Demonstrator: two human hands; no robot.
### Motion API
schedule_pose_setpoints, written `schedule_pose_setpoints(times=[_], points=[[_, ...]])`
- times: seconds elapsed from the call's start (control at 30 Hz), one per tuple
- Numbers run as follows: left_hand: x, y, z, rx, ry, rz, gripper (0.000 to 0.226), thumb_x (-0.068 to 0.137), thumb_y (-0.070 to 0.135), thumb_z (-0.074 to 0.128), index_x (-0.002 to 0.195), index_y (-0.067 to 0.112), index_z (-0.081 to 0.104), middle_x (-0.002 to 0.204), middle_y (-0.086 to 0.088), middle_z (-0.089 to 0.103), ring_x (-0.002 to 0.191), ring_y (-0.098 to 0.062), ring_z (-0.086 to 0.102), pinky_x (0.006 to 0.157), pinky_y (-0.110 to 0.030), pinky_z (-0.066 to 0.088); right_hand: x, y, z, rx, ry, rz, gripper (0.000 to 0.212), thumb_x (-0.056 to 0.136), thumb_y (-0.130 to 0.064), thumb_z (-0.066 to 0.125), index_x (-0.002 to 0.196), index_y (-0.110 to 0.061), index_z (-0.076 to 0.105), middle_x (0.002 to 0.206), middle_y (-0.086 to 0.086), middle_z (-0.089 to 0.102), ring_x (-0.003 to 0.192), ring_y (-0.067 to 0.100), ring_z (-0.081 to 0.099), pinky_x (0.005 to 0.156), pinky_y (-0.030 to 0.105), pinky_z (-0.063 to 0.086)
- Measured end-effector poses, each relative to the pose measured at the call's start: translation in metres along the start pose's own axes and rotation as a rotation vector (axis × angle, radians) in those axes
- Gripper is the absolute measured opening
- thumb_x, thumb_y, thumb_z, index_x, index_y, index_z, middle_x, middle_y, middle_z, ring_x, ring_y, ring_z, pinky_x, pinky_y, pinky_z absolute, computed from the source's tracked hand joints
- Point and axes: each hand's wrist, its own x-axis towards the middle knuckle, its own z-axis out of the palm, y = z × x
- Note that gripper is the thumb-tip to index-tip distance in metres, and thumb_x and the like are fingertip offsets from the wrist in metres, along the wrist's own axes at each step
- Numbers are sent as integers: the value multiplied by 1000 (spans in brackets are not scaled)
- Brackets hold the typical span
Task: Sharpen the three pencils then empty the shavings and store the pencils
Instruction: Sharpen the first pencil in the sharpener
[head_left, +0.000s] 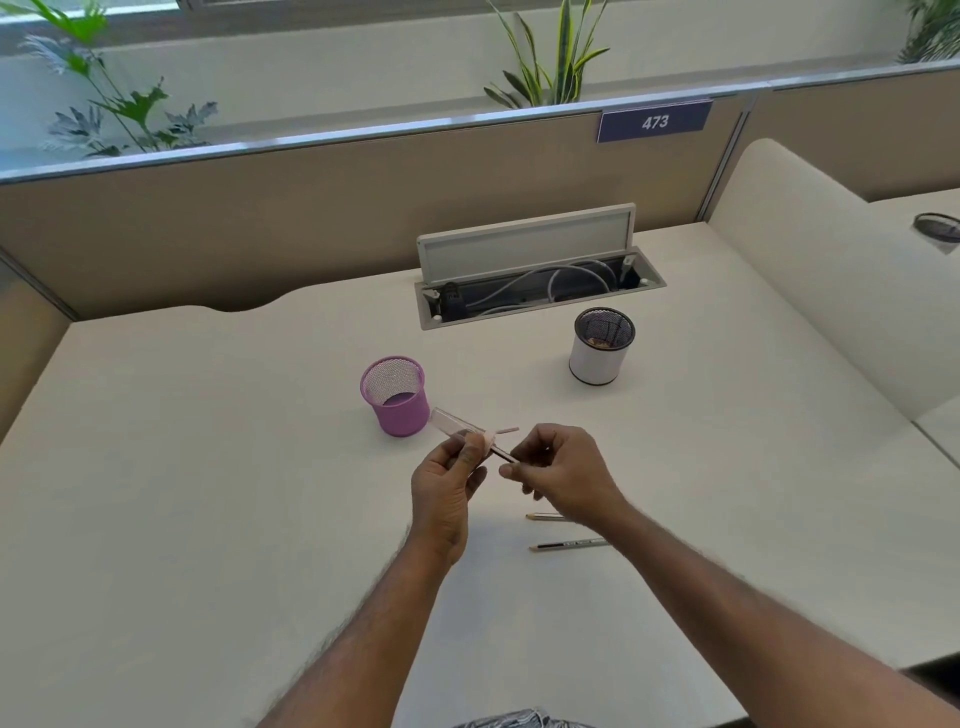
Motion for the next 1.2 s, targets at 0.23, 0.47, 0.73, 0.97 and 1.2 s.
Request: schedule_pose_setpoints(times=[0.23,0.47,0.73,0.97,1.2], points=[[0,-3,6,-59,50,-2,29,69,35,74,91,16,73,93,3,75,91,-6,70,82,-26,48,-2,12,4,-425,203,-451,12,75,-13,80,74,-9,69,65,2,59,56,15,52,52,31,43],[-2,-6,3,-61,41,-14,24,76,34,70,91,15,74,90,5,75,91,-6,68,82,-25,46,2,7,1,-351,91,-324,11,75,-11,80,71,-10,70,58,-8,59,53,5,49,54,19,37],[0,-8,2,-15,27,-6,33,72,39,72,93,14,74,91,5,75,91,-6,70,79,-23,48,4,-1,-6,-184,-40,-137,13,79,-9,78,68,-8,70,48,-8,50,45,7,38,48,21,34],[-1,-2,0,-2,-72,-12,15,77,31,72,88,24,80,96,1,75,94,-9,67,83,-24,49,5,-3,-10,-24,-126,-20,14,81,-5,74,69,-2,69,58,9,62,43,16,42,44,25,36],[0,7,-2,-20,-189,-50,26,76,32,74,100,22,76,121,-13,70,104,-14,64,88,-27,48,7,-4,-17,299,-275,251,16,85,-4,70,69,-5,65,64,15,65,37,13,40,38,17,27]])
